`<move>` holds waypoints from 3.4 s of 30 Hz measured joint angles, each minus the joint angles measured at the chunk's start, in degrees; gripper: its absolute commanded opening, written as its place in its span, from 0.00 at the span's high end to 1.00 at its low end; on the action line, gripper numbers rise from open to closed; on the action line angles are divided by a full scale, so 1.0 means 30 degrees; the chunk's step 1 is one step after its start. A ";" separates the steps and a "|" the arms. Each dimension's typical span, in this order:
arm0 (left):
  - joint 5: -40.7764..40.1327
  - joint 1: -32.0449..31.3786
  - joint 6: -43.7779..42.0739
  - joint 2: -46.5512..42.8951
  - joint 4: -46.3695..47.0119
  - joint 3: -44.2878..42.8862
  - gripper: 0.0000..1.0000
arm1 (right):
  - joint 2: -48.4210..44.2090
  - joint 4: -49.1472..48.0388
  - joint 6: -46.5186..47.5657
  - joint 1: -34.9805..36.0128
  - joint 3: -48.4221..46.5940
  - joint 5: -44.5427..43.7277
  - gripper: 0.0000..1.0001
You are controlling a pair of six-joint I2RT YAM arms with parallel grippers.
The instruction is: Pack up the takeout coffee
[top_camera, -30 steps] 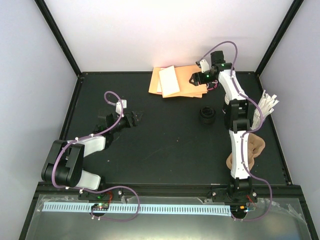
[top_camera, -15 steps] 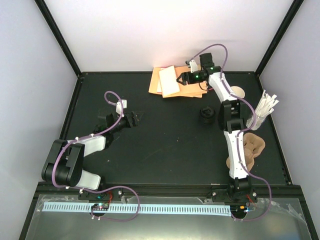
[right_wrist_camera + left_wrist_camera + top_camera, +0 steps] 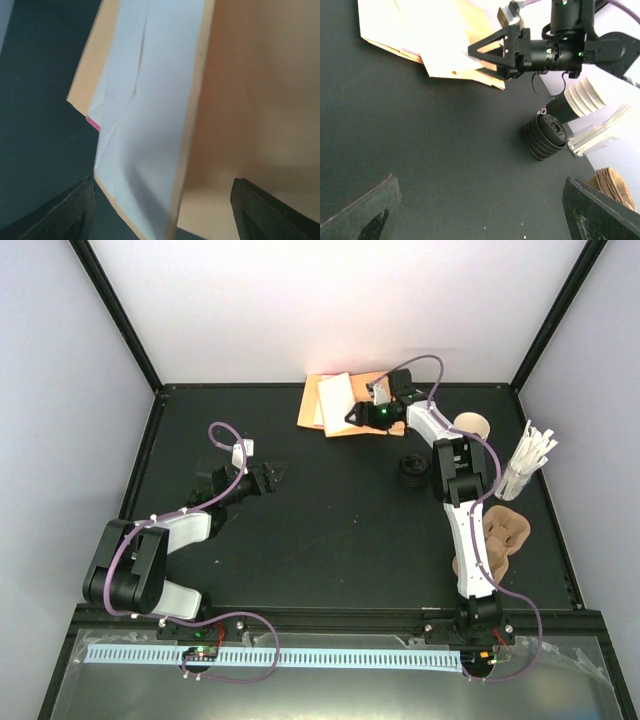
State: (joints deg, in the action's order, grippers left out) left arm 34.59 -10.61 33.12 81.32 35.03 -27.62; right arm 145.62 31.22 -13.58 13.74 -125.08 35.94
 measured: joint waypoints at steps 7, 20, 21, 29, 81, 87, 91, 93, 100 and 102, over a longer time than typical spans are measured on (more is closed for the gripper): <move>0.0000 0.0000 0.0007 -0.0007 0.0000 0.0000 0.09 | 0.0000 -0.1180 -0.1464 0.0044 0.1115 0.0510 0.44; 0.0007 0.0000 0.0007 -0.0015 0.0000 0.0007 0.09 | -0.0066 -0.1814 -0.1486 0.0423 0.1137 0.1778 0.99; 0.0007 0.0000 0.0007 -0.0036 0.0000 0.0007 0.09 | -0.0146 -0.1698 -0.1224 0.0415 0.1180 0.1719 0.99; 0.0007 0.0000 0.0007 -0.0328 0.0066 0.0015 0.09 | -0.2404 0.0095 0.1894 0.0415 0.2448 0.0109 0.99; -0.0342 0.0131 0.1290 -0.5537 -0.3388 0.0211 0.01 | -1.7945 0.0874 0.6149 0.5297 1.3959 -1.2473 0.99; -0.2076 0.0393 0.1523 -0.9413 -0.6776 0.0211 0.01 | -1.8309 0.0874 0.5901 0.7031 1.4695 -1.4054 0.99; -0.2572 0.0816 0.2382 -1.1497 -0.8153 0.0291 0.01 | -1.9074 0.0831 0.5843 0.8255 1.5431 -1.4506 0.99; -0.2368 0.1005 0.2696 -1.2080 -0.8531 0.0291 0.01 | -1.9606 0.0656 0.5770 0.8378 1.5883 -1.4535 0.99; -0.0699 0.1107 0.3016 -1.2633 -0.9559 0.0284 0.01 | -2.0349 -0.0663 0.5282 0.8342 1.7974 -1.4433 0.99; -0.0299 0.1107 0.3016 -1.2830 -0.9945 0.0284 0.01 | -2.0342 -0.0947 0.5224 0.8357 1.8557 -1.4280 0.99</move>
State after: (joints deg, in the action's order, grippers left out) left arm 33.69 -7.29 42.17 42.83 5.19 -26.76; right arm 84.60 28.38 2.09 38.81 -69.41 -6.90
